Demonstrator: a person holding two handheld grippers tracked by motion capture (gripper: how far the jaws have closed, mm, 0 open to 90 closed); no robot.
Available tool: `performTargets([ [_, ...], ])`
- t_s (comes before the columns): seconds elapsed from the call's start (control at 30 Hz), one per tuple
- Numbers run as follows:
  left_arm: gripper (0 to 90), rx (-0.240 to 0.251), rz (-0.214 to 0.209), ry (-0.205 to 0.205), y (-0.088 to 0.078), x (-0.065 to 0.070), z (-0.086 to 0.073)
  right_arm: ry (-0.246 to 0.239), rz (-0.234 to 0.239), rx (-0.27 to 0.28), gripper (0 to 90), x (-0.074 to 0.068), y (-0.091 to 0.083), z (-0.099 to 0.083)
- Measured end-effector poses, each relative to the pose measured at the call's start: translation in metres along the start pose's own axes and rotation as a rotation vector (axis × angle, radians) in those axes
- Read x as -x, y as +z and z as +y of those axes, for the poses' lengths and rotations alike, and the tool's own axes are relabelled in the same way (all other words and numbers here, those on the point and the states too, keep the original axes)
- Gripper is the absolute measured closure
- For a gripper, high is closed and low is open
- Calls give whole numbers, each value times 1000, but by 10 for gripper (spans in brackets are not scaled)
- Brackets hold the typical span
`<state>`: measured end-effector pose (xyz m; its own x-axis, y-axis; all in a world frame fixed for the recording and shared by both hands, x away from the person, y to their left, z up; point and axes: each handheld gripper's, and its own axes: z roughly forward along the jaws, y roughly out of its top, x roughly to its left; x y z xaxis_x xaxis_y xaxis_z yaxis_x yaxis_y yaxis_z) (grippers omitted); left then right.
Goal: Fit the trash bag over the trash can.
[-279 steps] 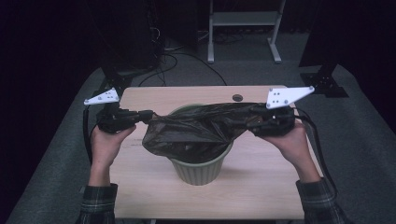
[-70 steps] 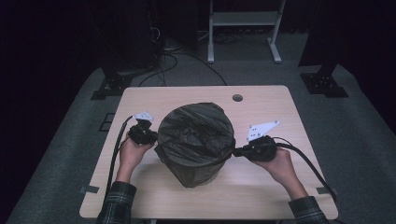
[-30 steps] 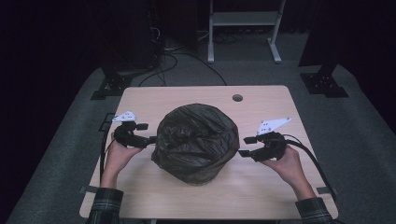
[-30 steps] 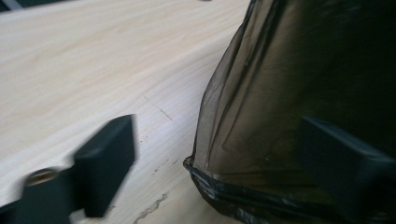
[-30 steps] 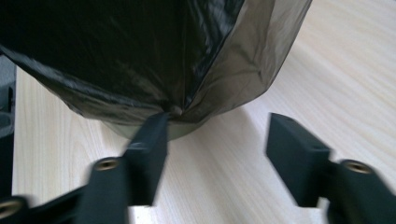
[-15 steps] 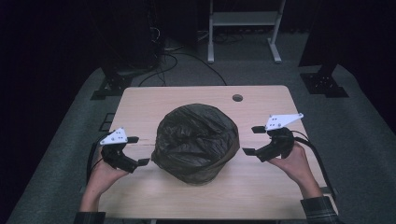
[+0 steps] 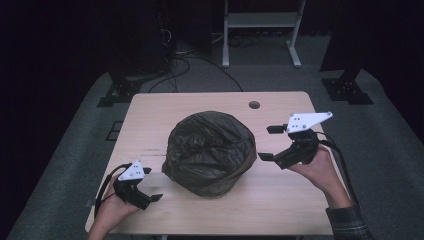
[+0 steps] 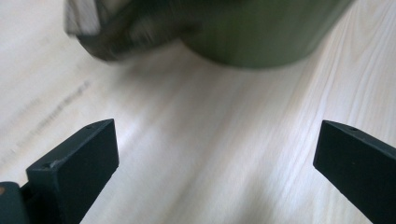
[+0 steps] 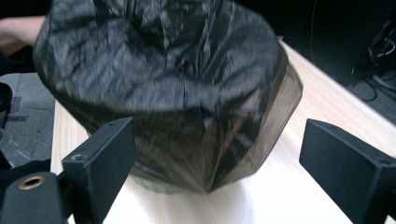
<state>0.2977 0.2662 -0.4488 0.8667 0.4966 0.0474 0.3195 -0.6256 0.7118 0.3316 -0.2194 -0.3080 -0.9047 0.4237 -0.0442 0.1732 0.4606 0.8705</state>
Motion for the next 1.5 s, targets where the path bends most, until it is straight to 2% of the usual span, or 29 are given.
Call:
performTargets([
  [0.17, 0, -27, -11, 10, 12, 2, -8, -34, -1, 20, 93, -3, 0, 20],
  [0.23, 0, -13, -23, 1, 16, 3, -11, -45, 2, 27, 93, -3, 2, 26],
  [0.4, 0, -21, -35, 9, 22, 7, -15, -65, 10, 20, 93, -6, 8, 40],
  [0.47, 0, -47, -29, 29, 26, 8, -15, -69, 12, 17, 93, -6, 11, 44],
  [0.53, 0, -40, -38, 20, 27, 9, -15, -73, 17, 11, 93, -6, 13, 46],
  [0.6, 0, -6, -61, 5, 29, 10, -18, -82, 31, -16, 93, -7, 21, 52],
  [0.73, 0, 0, -68, 19, 29, 11, -18, -97, 48, -39, 94, -7, 29, 58],
  [0.8, 0, 2, -70, 19, 30, 12, -18, -110, 69, -68, 94, -8, 39, 65],
  [0.97, 0, 2, -70, 18, 30, 12, -18, -130, 83, -134, 94, -9, 56, 75],
  [1.0, 0, 2, -70, 18, 30, 12, -18, -130, 83, -134, 94, -9, 56, 75],
  [1.03, 0, 2, -70, 18, 30, 12, -18, -138, 95, -180, 94, -10, 65, 78],
  [1.07, 0, 2, -70, 18, 30, 12, -18, -138, 95, -180, 94, -10, 65, 78],
  [1.17, 0, 2, -70, 18, 30, 12, -18, -136, 109, -266, 94, -9, 81, 79],
  [1.2, 0, 2, -70, 18, 30, 12, -18, -136, 109, -266, 94, -9, 81, 79],
  [1.23, 0, 1, -70, 18, 30, 12, -18, -137, 119, -303, 95, -10, 89, 79],
  [1.43, 0, 2, -70, 18, 30, 12, -18, -134, 143, -414, 95, -11, 108, 75],
  [1.5, 0, 2, -70, 18, 30, 12, -18, -132, 141, -426, 95, -11, 110, 74],
])
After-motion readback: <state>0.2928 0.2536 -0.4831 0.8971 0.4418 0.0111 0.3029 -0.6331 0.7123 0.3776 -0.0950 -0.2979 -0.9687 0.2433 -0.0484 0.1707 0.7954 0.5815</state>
